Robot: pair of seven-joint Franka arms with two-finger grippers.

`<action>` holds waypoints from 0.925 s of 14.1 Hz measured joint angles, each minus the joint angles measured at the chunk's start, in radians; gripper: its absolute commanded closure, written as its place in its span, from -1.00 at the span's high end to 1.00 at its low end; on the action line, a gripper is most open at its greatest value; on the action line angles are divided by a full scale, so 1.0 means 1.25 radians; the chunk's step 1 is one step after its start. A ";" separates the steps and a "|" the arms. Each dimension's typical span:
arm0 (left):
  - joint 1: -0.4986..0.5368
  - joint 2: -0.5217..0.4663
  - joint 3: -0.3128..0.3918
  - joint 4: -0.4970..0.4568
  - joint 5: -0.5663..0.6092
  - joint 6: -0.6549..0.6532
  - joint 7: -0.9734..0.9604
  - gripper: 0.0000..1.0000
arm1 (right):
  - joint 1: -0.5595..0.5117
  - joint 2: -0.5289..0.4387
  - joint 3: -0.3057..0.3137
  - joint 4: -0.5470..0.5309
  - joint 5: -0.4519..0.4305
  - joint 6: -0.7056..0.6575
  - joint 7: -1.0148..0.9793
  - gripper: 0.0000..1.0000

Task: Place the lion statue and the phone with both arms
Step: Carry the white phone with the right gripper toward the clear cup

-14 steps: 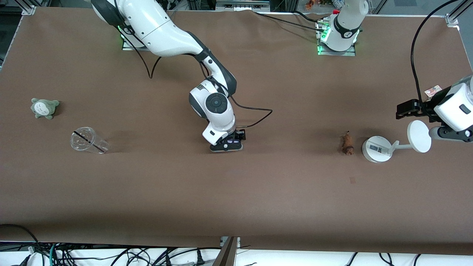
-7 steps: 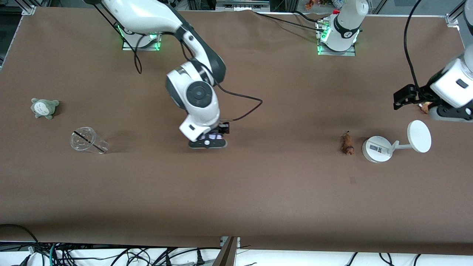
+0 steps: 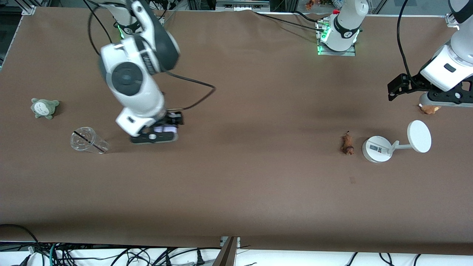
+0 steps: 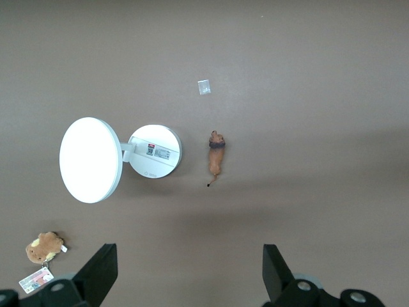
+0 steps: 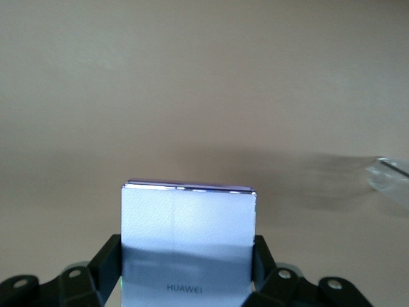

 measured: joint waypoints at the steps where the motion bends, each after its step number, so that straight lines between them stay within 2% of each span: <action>1: 0.000 0.002 0.000 0.000 0.000 0.000 0.000 1.00 | -0.001 -0.024 -0.039 -0.027 0.017 0.000 -0.056 -0.75; 3: 0.000 0.003 -0.003 0.000 0.000 0.000 -0.005 1.00 | -0.004 -0.054 -0.113 -0.075 0.032 0.001 -0.162 -0.74; 6: -0.001 0.003 -0.005 0.000 -0.001 -0.001 -0.032 1.00 | -0.007 -0.061 -0.180 -0.148 0.038 0.065 -0.253 -0.74; 10: -0.001 0.003 -0.005 0.000 -0.001 -0.009 -0.038 1.00 | -0.010 -0.045 -0.213 -0.284 0.052 0.263 -0.325 -0.74; 13: -0.001 0.003 -0.005 0.000 -0.001 -0.011 -0.040 1.00 | -0.024 -0.013 -0.216 -0.332 0.101 0.349 -0.351 -0.74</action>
